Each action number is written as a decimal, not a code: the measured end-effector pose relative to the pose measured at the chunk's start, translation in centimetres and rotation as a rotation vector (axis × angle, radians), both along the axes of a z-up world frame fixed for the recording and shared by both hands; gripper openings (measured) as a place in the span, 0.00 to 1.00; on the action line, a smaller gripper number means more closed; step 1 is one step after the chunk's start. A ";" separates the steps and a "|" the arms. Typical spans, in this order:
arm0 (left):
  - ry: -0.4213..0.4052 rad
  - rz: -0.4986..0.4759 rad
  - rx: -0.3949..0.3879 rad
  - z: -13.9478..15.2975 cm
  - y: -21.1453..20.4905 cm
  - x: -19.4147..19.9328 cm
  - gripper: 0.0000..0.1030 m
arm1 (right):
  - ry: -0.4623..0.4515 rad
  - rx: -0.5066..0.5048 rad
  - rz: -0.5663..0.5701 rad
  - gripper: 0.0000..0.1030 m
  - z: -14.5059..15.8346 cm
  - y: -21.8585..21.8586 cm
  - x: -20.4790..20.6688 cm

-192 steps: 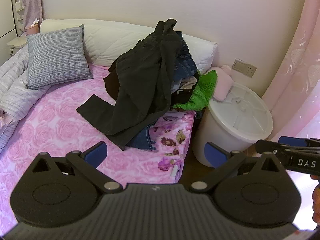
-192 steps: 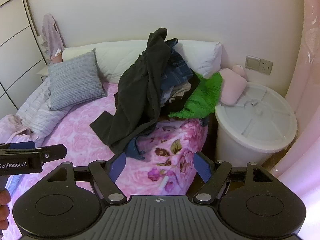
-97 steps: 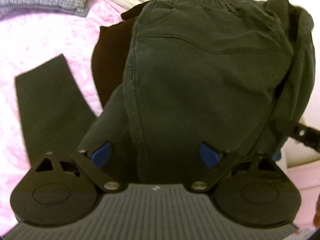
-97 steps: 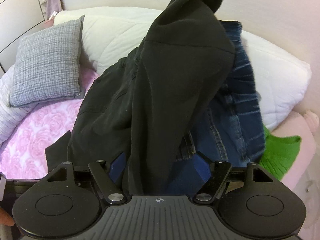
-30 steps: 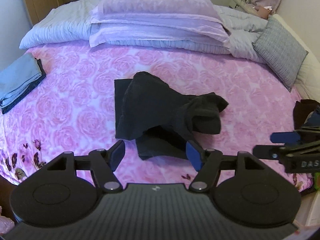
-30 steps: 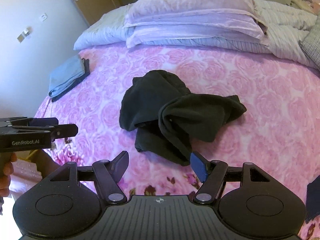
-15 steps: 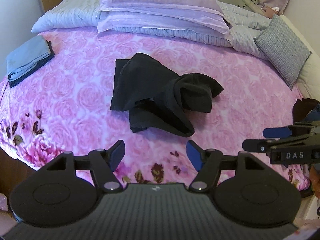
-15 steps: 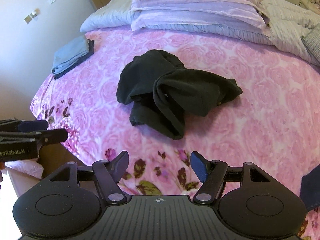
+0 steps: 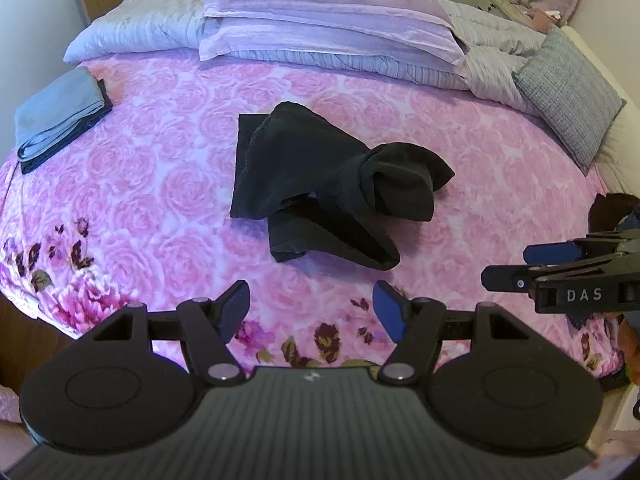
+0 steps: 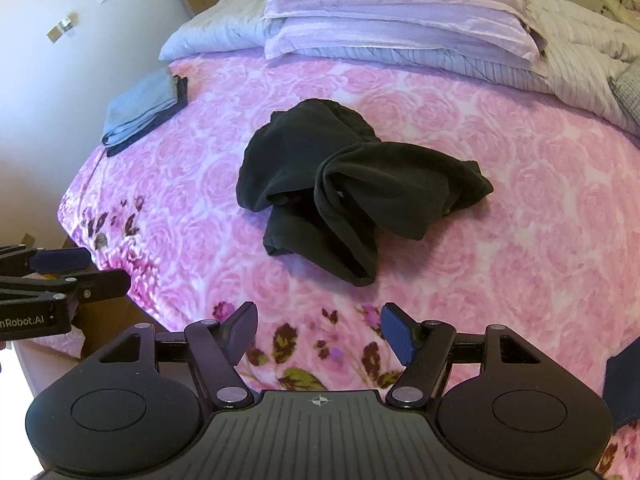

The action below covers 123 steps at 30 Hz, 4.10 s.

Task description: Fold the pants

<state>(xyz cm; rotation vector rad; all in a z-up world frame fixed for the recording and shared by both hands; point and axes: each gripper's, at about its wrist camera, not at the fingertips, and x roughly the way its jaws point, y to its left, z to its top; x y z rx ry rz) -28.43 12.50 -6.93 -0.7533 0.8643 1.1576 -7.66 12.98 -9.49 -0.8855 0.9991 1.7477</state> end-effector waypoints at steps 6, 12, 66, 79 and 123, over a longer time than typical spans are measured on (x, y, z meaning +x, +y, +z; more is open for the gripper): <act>-0.010 -0.061 -0.008 -0.3 2.5 -2.2 0.62 | -0.024 -0.004 -0.050 0.63 -0.2 1.4 -2.5; -0.009 -0.121 -0.026 -1.1 6.3 -5.2 0.62 | -0.035 -0.014 -0.158 0.63 -0.9 2.9 -4.2; -0.498 0.765 -0.022 -21.6 12.3 -12.7 0.07 | -0.002 -0.128 -0.604 0.63 -15.5 11.9 18.2; -0.209 0.879 0.069 -20.5 11.1 -27.1 0.07 | 0.295 -0.036 -0.675 0.63 -19.8 19.5 17.6; -0.081 0.458 -0.097 -23.5 18.2 -31.4 0.29 | 0.136 -0.209 -1.464 0.31 -14.6 -5.0 21.5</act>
